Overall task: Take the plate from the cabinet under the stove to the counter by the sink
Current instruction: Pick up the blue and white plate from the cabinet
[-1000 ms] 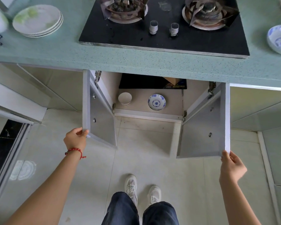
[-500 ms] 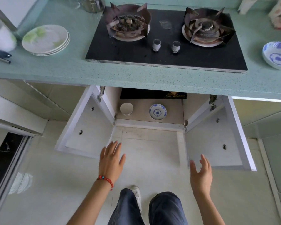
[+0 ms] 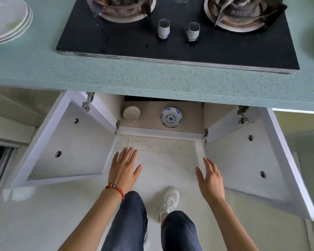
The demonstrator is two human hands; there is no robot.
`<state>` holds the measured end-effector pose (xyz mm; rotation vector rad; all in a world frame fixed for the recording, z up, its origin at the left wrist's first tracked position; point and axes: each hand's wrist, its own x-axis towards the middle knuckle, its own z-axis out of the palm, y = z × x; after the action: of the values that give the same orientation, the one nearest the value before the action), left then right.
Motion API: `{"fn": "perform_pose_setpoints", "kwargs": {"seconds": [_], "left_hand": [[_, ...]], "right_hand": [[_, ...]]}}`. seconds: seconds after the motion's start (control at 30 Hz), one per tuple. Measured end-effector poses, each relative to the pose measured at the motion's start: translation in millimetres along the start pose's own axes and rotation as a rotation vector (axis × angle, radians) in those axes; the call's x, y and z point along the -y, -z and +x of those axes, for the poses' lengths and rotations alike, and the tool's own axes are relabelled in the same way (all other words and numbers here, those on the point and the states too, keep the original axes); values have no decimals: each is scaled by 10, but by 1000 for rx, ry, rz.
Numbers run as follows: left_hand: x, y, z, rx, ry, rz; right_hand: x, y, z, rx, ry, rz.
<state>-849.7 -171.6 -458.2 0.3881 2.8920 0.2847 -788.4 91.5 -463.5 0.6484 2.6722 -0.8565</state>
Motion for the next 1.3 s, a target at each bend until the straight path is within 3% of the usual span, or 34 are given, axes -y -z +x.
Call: {"fn": "perform_pose_setpoints", "kwargs": {"seconds": [0.43, 0.7, 0.97, 1.3], "left_hand": [[136, -1390, 1271, 89, -80, -8], [392, -2478, 2129, 33, -109, -27], [585, -3572, 3196, -16, -135, -78], [688, -4411, 4249, -113, -149, -236]], "right_hand": [[-572, -1018, 1389, 20, 21, -36], [-916, -1871, 2444, -96, 95, -25], [-1343, -2473, 3685, -162, 314, -194], [-1690, -3111, 4886, -197, 337, -248]]}}
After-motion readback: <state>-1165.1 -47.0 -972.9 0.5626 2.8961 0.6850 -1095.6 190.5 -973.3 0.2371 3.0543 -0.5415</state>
